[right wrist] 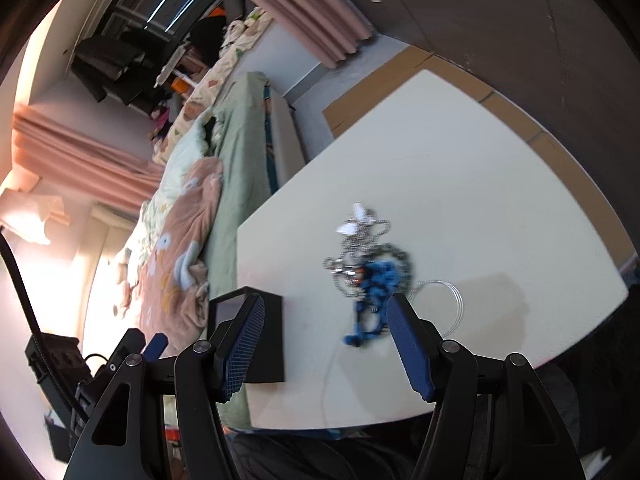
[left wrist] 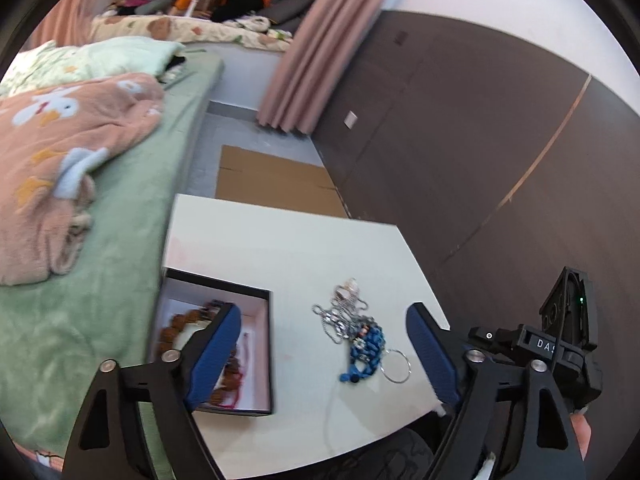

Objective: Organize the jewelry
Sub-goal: 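Reach the left gripper to the blue knotted necklace and grasp it, then carry the blue necklace into the black box and open the left gripper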

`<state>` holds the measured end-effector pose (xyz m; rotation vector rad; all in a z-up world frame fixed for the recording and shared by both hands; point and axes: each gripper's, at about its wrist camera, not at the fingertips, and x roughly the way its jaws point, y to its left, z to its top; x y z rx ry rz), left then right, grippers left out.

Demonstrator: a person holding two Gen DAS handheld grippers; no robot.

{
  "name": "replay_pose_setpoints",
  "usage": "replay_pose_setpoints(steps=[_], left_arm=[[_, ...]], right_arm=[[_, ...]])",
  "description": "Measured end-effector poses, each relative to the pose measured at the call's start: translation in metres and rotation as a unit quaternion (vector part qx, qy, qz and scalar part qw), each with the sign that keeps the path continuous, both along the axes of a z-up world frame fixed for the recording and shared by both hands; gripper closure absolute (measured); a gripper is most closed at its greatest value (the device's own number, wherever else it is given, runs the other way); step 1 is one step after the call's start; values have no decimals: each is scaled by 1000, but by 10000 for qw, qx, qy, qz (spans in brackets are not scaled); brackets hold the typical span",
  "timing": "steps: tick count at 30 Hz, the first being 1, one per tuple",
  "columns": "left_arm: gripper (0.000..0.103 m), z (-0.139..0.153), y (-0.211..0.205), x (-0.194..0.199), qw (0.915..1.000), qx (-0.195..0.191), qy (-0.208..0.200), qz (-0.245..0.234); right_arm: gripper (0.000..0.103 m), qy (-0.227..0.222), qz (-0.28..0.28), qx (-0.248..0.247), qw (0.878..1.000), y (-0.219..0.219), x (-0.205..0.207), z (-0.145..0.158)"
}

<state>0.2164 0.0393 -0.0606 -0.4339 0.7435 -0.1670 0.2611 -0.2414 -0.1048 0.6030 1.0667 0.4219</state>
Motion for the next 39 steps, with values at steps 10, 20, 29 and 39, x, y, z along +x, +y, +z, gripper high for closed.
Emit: replay_pose_setpoints(steps=[10,20,29,39], left_arm=[[46,-27,-51,28,9979,268,438,-387],[58,-66,-90,45,9918,573,936,-650],[66,-106,-110,59,9833,1029,1356,-649],[98,-113,-118,55,9784,1424,1334,-680]], right_arm=[[38,114,-267,86,9995,-49,-4,-23],[39,230,-181,-81,9995,-61,-5,-47],[39,125,-75,-605,9981,-63,-7,-47],[39,210,65,-933,9954,-60,-3,-51]])
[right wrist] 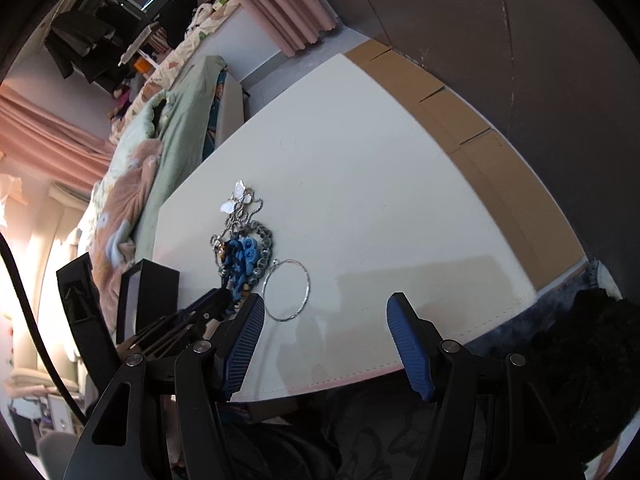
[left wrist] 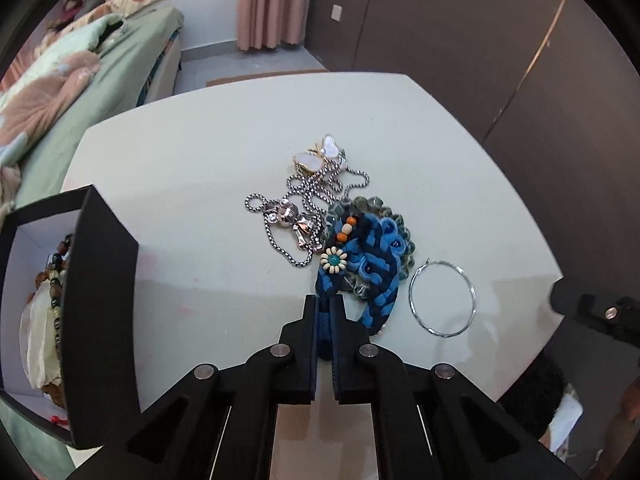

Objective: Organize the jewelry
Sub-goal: 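Carry the blue necklace into the black box and open the left gripper, then reach the right gripper to the silver hoop earring and grasp it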

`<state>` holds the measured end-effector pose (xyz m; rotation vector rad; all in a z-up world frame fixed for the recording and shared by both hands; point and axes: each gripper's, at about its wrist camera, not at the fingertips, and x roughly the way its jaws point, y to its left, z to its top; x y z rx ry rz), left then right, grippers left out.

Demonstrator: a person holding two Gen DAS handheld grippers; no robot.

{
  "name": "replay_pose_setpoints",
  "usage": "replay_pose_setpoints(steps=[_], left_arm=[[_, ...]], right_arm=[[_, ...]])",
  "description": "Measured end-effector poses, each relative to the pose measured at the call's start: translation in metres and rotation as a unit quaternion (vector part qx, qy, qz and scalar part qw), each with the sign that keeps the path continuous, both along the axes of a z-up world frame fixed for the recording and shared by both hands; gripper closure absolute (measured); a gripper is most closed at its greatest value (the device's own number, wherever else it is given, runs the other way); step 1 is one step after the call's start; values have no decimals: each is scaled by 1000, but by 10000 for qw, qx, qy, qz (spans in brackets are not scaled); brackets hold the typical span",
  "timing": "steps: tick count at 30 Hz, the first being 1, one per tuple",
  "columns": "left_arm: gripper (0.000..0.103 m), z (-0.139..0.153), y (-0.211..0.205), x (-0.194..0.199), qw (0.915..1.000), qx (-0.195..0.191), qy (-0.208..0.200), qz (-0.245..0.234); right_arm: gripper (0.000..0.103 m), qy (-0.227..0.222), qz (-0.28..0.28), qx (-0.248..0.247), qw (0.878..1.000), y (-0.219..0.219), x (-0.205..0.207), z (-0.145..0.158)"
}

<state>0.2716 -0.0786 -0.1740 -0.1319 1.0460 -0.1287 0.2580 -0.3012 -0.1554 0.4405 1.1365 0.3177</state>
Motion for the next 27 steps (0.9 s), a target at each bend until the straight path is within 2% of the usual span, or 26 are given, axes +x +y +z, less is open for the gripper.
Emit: replay_pose_setpoints(steps=[4,8,14,21,27], left_arm=[[98,15,7,-6,9997,-77,-235,11],[98,35,18,-9,9989,-200,-420,64],[98,59,43,-18,9966,-477,-635,213],[98,76,67,-25,9940,-668,-792,349],[98,81,78,-28,9918,-852,-866,400]], right_arm=[[39,28,90,9,10000,8,6,1],[39,194,91,335,9992,13,16,-2],[58,480,184,756,9958,31,24,-9],[58,685,386,472,9958,62,27,-22],[58,848,341,296,9954,55,23,-28]])
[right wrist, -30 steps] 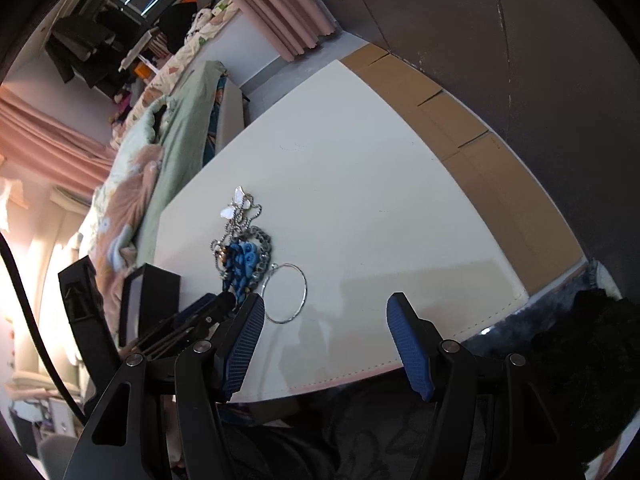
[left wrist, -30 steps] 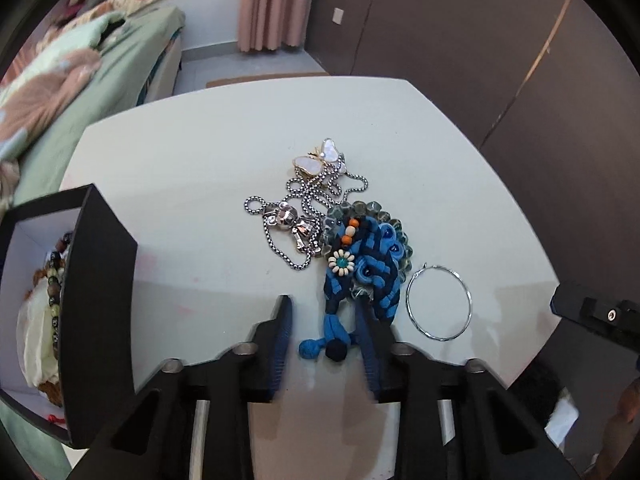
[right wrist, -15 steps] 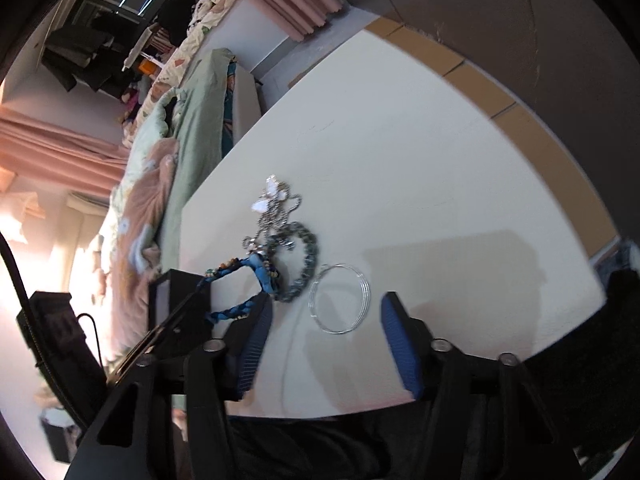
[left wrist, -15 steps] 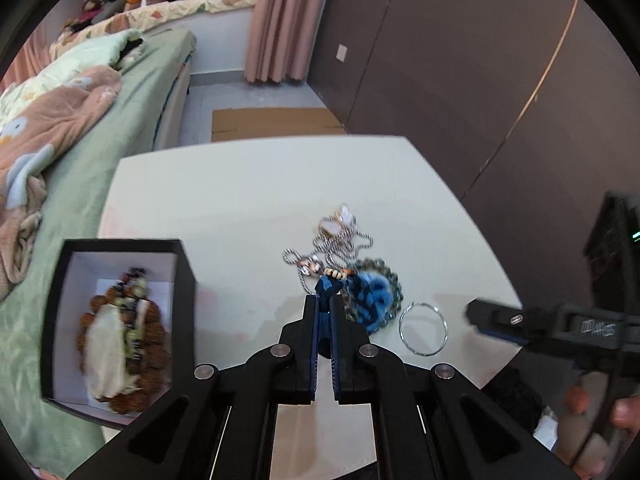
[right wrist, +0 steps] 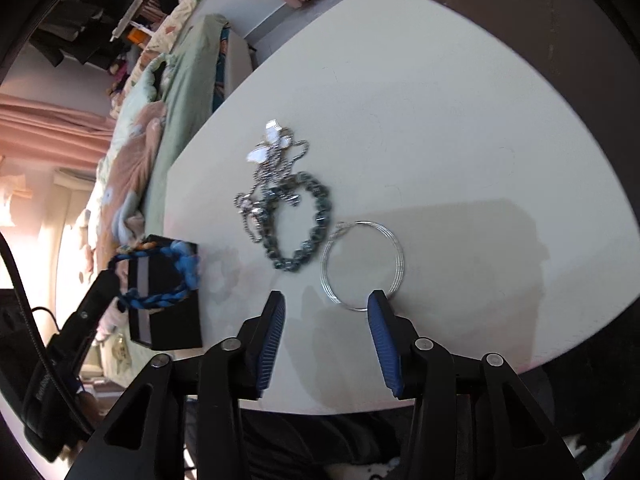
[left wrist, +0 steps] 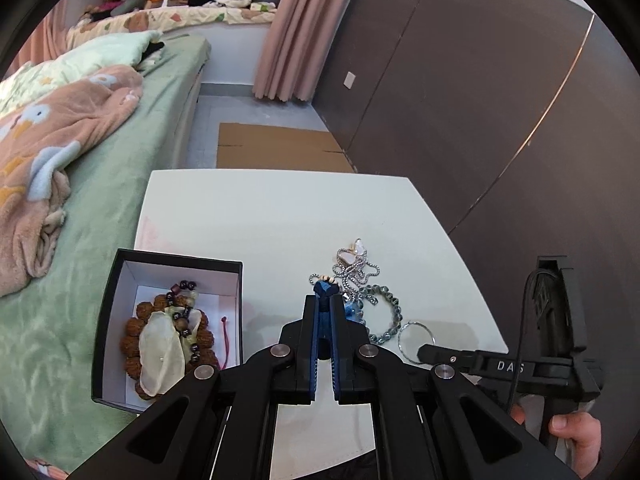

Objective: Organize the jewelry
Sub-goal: 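Reach the right gripper to the silver hoop earring and grasp it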

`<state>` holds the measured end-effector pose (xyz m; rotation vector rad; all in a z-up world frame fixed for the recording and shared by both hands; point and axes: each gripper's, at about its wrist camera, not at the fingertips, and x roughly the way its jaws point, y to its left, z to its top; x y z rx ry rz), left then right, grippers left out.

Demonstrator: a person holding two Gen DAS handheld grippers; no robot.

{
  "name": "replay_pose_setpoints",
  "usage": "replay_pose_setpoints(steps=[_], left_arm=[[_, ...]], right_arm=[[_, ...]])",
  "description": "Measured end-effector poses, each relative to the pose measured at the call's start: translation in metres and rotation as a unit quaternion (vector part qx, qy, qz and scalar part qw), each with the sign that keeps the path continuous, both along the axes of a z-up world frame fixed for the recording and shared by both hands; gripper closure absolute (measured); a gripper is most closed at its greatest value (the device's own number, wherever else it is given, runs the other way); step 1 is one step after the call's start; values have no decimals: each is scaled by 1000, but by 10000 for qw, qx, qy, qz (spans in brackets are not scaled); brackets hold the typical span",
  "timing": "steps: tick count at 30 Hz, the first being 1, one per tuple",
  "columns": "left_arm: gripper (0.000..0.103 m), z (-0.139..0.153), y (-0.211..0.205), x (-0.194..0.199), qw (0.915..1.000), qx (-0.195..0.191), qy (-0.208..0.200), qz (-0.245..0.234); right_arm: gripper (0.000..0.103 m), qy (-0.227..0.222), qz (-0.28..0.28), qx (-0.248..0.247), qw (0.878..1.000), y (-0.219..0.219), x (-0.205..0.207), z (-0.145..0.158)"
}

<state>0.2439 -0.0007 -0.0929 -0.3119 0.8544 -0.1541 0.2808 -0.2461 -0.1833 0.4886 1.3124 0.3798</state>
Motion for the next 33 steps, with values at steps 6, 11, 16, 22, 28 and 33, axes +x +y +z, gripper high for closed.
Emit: replay_pose_setpoints(steps=[6,11,16,22,28,33], left_arm=[[98,2,5,-3,9999,-98,-54,1],[98,4,15,-6,9998,-160,-77,105],[98,7,22,-9,9997,-142,-94,163],[98,8,22,-11,9997,-153,-119,148],[98,5,14,-10,9997,-202,-104,76],[98,5,14,-11,9997,-212,-109,71]], right_arm=[[58,-20,-245,-401,9989,-20,9,5],[58,-147,-142,-277,9994,-12,12,18],[58,-80,193,-59,9998,16,10,13],[58,143,104,-168,9997,11,11,-4],[58,48,18,-679,9977,-6,17,3],[58,0,-50,-899,9959,-13,24,8]])
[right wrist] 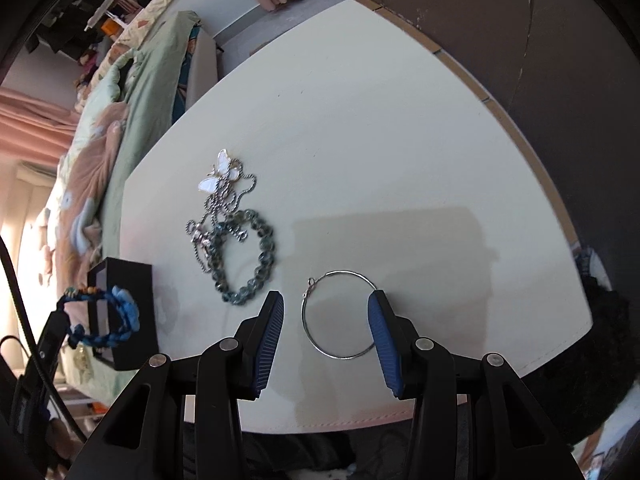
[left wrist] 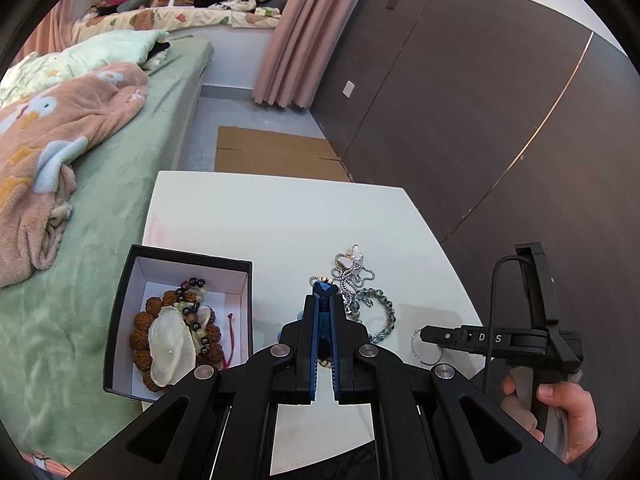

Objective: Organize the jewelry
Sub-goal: 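Reach the right gripper to the silver hoop earring and grasp it, then drop the hoop earring into the box with the right gripper while the left gripper tucks items inside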

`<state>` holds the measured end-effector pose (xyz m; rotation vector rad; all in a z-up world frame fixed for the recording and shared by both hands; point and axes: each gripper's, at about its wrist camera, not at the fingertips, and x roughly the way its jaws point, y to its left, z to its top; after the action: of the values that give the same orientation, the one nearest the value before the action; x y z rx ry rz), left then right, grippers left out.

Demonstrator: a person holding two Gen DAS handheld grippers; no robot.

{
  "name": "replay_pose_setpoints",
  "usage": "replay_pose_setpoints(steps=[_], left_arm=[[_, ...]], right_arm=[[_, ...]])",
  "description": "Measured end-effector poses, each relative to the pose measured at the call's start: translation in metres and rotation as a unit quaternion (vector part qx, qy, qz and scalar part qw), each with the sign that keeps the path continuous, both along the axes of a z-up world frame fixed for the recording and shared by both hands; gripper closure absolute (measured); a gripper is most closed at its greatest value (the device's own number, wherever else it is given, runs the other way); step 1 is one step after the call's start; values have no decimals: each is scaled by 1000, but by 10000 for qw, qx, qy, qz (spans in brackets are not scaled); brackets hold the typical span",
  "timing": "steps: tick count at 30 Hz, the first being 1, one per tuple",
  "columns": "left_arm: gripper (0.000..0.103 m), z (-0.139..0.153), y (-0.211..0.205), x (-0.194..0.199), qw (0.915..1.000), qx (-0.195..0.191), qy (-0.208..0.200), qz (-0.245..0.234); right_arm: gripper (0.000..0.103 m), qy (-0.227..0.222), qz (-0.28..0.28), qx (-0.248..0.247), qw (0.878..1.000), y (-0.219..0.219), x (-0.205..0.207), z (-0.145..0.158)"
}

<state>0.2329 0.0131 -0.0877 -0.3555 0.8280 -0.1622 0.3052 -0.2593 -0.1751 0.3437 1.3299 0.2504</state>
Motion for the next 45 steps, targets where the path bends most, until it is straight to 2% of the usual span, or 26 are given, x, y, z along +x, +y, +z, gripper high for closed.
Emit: replay_pose_setpoints(steps=[3,10,14,16,21,26,29,35,40,45], left_arm=[[98,0,4,-1,10000,7,7,58],[98,0,13,-4,9999,-28,10,165],[98,-1,16,-5,9998,-68,2,192],[98,-1,18,-6,9998,-73,-4,207],[98,0,27,-10,9996,-104,-24,276],[98,-1,31,-12,9994,-160,-13,312],[98,2,33,-15,9994,-163,-43,317],[98,11,44,-22,9989,-192,-147,400],[98,25,54,-30,9980,-178,-285,541],[98,36,65,-33,9970,-92,-370,667]], right_arm=[[58,-59,127,-118,9998,9,1,1],[58,-222,410,-968,9942,39,4,-2],[59,-340,516,-1265,9900,52,4,0],[64,-412,562,-1360,9883,56,4,1],[87,-542,680,-1569,9838,62,6,3],[94,-597,959,-1759,9779,68,8,3],[98,-587,1004,-1651,9794,65,8,4],[99,-537,867,-873,9909,53,-1,9],[99,-757,900,-485,9919,58,-13,27],[99,-1005,1013,-125,9897,81,-19,49]])
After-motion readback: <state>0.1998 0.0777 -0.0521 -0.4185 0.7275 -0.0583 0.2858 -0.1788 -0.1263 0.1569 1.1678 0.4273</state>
